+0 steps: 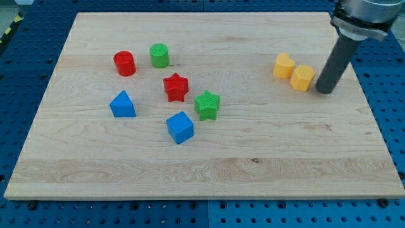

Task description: Move the green star below the yellow blocks

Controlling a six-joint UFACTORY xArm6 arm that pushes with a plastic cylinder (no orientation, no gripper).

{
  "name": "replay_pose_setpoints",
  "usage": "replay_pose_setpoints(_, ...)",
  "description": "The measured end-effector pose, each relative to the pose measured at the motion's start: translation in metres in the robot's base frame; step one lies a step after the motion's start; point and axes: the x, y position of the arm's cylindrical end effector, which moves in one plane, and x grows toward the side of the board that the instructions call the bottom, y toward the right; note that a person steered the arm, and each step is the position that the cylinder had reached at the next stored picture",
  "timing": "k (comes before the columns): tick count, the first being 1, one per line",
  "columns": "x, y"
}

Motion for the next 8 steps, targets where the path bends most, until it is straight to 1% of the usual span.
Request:
replay_pose_setpoints(1,0.0,-0.019)
replay_pose_setpoints(2,-0.001,-0.022)
replay_pose_setpoints(3,0.021,-0.025)
replay_pose_setpoints(4,0.025,-0.058)
replay_pose_setpoints(5,0.009,-0.094)
replay_pose_setpoints(7,0.009,-0.18)
replay_pose_setpoints(8,0.009,-0.203)
